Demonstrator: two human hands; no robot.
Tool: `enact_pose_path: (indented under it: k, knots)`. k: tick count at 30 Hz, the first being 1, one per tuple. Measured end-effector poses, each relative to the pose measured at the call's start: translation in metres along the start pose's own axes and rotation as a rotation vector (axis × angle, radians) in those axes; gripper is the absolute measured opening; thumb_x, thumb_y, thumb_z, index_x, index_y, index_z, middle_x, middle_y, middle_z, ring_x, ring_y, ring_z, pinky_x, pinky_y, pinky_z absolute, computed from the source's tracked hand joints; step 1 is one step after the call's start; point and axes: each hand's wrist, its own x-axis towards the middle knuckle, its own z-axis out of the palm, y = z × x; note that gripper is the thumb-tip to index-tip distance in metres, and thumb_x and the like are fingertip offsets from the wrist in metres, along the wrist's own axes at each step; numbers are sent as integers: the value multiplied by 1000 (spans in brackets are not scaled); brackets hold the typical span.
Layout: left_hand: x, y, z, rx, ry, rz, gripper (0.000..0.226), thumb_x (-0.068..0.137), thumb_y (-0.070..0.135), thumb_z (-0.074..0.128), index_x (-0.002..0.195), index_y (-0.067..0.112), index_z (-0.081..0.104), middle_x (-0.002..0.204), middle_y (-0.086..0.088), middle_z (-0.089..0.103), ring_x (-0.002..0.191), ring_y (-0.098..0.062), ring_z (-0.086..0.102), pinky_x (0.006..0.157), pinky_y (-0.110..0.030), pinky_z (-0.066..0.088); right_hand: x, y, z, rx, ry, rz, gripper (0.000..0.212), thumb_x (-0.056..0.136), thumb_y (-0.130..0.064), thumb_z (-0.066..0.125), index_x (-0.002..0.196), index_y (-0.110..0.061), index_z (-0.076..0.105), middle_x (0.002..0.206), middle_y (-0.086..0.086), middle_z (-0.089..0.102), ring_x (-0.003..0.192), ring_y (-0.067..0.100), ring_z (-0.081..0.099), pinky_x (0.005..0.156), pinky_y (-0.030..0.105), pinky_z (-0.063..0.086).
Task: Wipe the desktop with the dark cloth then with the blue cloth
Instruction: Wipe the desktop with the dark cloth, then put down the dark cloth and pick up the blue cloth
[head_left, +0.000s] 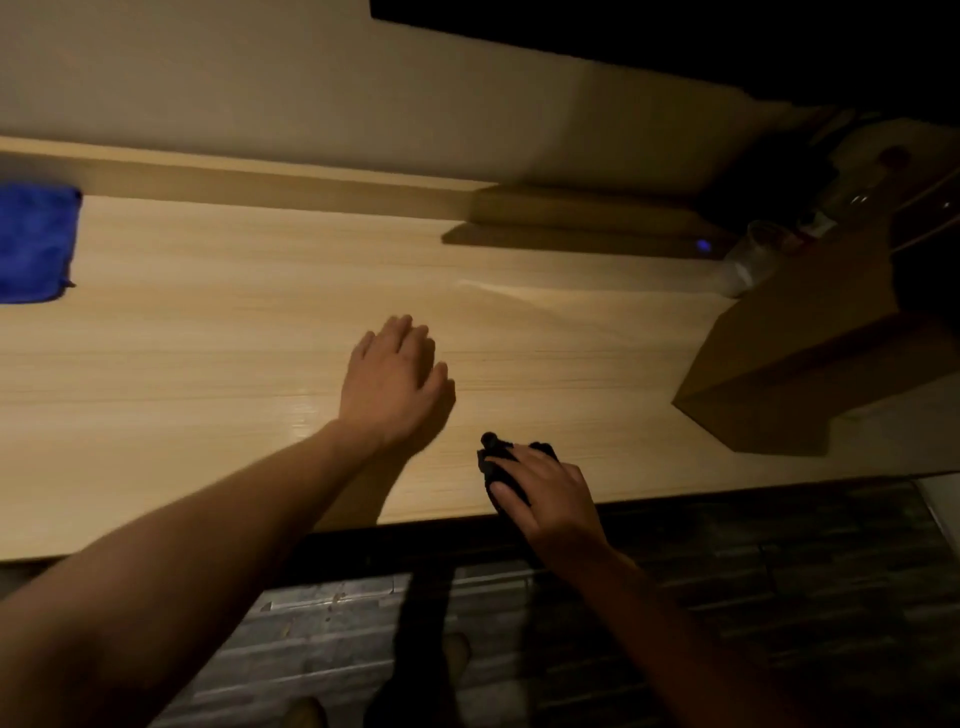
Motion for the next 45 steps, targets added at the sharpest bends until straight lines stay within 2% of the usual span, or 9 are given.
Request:
enact_pose_path:
  k: [4, 9, 12, 17, 23, 29, 34, 39, 45]
  knots:
    - [-56, 30, -26, -814, -160, -380, 55, 102, 54, 52, 114, 6, 74, 121, -17, 76, 112, -31, 70, 92, -38, 51, 16, -38, -22, -119, -7, -97, 62, 104, -60, 21, 153, -36, 49, 161, -11, 45, 152, 11, 32, 111, 37, 29]
    - [-81, 37, -83, -1920, -299, -771, 45, 99, 32, 59, 127, 0, 74, 121, -19, 76, 99, -26, 77, 81, -34, 64, 58, -108, -44, -173, -16, -248, 65, 105, -60, 21, 164, -34, 17, 170, -9, 30, 157, 14, 23, 119, 41, 28]
    - [-82, 20, -114, -2029, -177, -817, 46, 94, 18, 62, 135, -1, 68, 131, -25, 72, 107, -33, 76, 92, -40, 63, 81, -147, -52, -156, -52, -307, 79, 103, -63, 32, 166, -28, 3, 173, -3, 20, 160, 14, 13, 126, 45, 18]
    - [-72, -22, -153, -2004, 17, -875, 37, 104, 7, 55, 139, -1, 62, 115, -28, 76, 96, -38, 78, 68, -43, 67, 116, -205, -63, -2, -84, -443, 84, 100, -65, 40, 166, -34, 0, 175, -17, -1, 158, 0, -11, 127, 42, 9]
    - [-60, -89, -199, -2095, 63, -801, 37, 107, 8, 52, 144, 6, 61, 132, -28, 71, 112, -41, 75, 85, -51, 66, 159, -254, -28, 668, 62, 158, 62, 103, -56, 54, 156, -28, 39, 161, -6, 42, 140, 12, 45, 112, 36, 43]
    - [-19, -191, -238, -2038, -3, -769, 37, 108, 10, 53, 145, 6, 60, 136, -26, 70, 129, -42, 66, 102, -53, 55, 220, -328, 11, 1119, -79, 341, 23, 108, -30, 57, 119, -18, 72, 113, 4, 79, 106, 22, 75, 99, 51, 58]
    - [41, -262, -272, -1617, 1, -699, 24, 110, 19, 57, 131, 15, 67, 122, -15, 78, 113, -31, 75, 89, -44, 61, 299, -384, 25, 967, 147, 321, 16, 110, -26, 54, 121, -22, 64, 111, 2, 75, 85, 7, 74, 65, 21, 59]
    - [88, -342, -297, -625, 191, -508, 43, 109, 24, 57, 150, 11, 55, 137, -10, 67, 126, -30, 63, 99, -41, 53, 361, -388, 45, 514, 122, 417, 55, 107, -41, 54, 154, -14, 42, 152, 12, 54, 135, 32, 55, 109, 44, 50]
    - [93, -413, -288, 59, 51, -252, 63, 108, 47, 49, 163, 17, 38, 174, -15, 24, 162, -35, 17, 130, -56, 14, 282, -369, 88, -98, 115, 270, 63, 101, -61, 45, 155, -30, 39, 162, 3, 38, 149, 24, 32, 117, 49, 29]
